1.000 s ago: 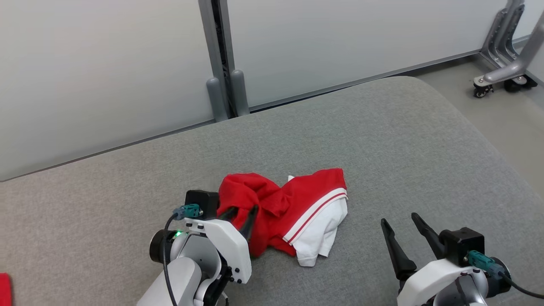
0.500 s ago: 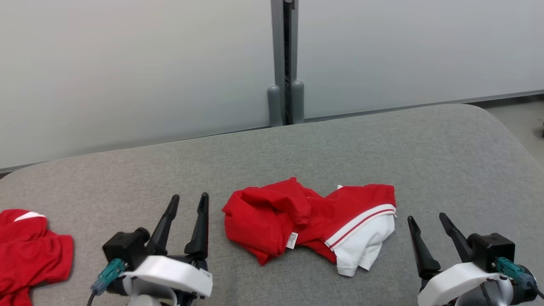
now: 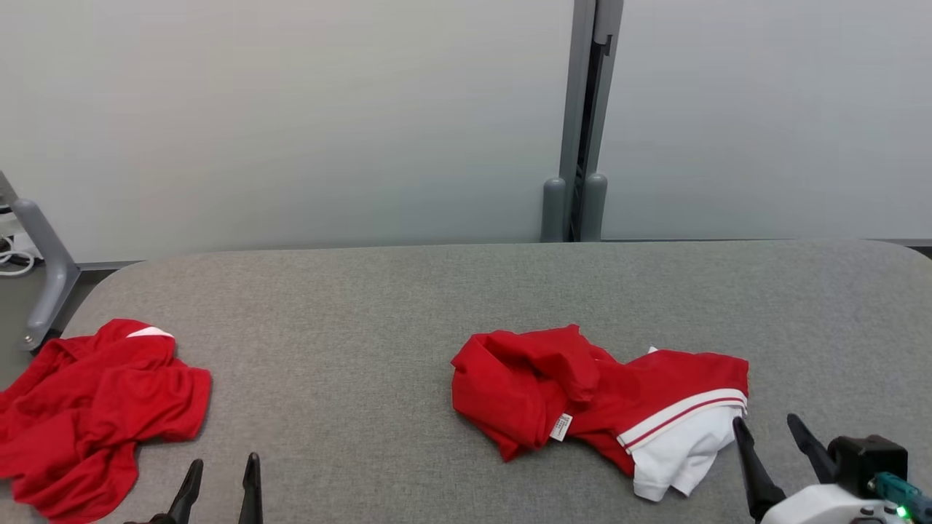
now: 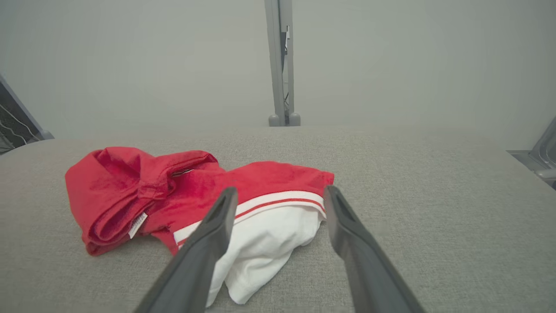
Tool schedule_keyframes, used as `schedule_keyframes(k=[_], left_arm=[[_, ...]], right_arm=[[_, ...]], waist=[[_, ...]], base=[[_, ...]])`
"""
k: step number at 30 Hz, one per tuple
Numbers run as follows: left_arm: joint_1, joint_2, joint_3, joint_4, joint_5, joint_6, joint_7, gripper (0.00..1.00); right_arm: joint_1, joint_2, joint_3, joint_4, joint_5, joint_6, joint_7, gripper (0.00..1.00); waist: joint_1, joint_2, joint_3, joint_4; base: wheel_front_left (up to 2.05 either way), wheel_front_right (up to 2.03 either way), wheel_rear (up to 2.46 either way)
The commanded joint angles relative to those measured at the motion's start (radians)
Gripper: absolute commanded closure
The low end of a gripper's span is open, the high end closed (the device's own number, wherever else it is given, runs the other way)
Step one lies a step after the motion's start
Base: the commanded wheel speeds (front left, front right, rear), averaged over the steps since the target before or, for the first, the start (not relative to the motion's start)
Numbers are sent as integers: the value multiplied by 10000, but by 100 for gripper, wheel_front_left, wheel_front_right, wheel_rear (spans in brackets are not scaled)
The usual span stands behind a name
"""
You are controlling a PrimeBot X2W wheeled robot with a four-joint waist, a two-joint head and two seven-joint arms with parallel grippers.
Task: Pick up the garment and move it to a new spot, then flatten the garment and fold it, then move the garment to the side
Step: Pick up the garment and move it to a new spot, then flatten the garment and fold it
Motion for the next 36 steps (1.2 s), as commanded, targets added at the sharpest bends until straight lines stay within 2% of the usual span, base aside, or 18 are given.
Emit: schedule_keyframes(k=[1,8,16,30,34,36], left_arm=[[127,91,11,47,-40,20,188,0],[294,348,-94,32,-218,-206,709,0],[362,400,-96,-455,-291,-43,947,0],[333,442,-252,-377,-344,-37,1017,0],[225,424,-431,-403,-412,-188,1149,0],[90,402,-534,-310,-553,-402,1258,0]], right_arm=[[185,-70,-164,-72,-136,2,107,0],[581,-64,-595,-288,-332,2,464,0],[582,-63,-642,-523,-264,2,559,0],[455,-63,-359,-450,-154,2,571,0],[425,-61,-250,-440,-123,2,591,0],[397,-64,-194,-446,-100,2,607,0]], waist=[[0,0,-55,69],[0,0,-100,26],[0,0,-2,-237],[0,0,12,-428],[0,0,11,-660],[0,0,27,-897]], base=[[0,0,0],[0,0,0],[0,0,0],[0,0,0],[0,0,0],[0,0,0]])
